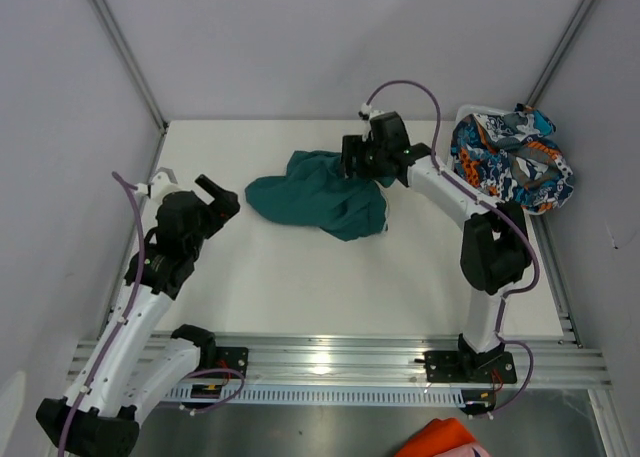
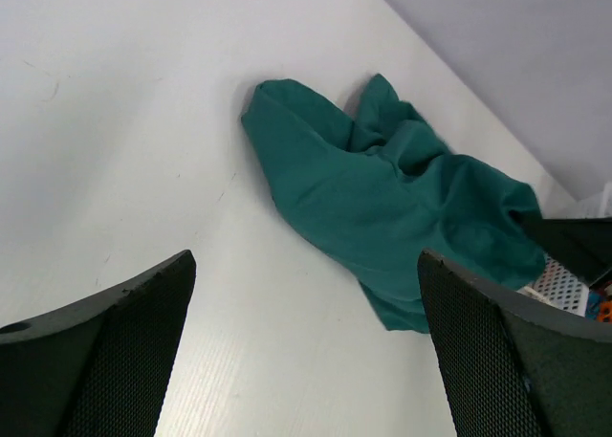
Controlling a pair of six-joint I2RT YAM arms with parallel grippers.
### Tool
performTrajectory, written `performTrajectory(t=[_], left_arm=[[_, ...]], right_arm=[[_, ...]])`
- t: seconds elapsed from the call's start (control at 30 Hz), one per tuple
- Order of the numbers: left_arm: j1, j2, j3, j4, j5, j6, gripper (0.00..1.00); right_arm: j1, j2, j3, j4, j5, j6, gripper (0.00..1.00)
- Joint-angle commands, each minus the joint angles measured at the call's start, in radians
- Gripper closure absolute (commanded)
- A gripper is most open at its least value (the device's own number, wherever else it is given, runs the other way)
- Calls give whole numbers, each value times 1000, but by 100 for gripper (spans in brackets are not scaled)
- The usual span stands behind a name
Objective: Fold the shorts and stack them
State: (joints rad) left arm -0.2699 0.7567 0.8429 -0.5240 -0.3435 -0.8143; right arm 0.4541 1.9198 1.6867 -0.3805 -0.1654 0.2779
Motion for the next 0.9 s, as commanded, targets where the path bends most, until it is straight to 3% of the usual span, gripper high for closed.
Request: performTrajectory(t=[0.0,0.23,0.5,0.87], left_arm=[[3,23,-21,68,78,49,1],[1,47,-65,120,113,46,1],[-6,47,-100,153,126,49,1],[-14,52,-180,226,150,32,1]], right_arm=[[49,-99,-138,-48,47,-17,23],[74,-212,-277,-28,199,-43,26],[90,-358,-458,-23,355,58,25],[127,-674,-768,-60,334,161,25]])
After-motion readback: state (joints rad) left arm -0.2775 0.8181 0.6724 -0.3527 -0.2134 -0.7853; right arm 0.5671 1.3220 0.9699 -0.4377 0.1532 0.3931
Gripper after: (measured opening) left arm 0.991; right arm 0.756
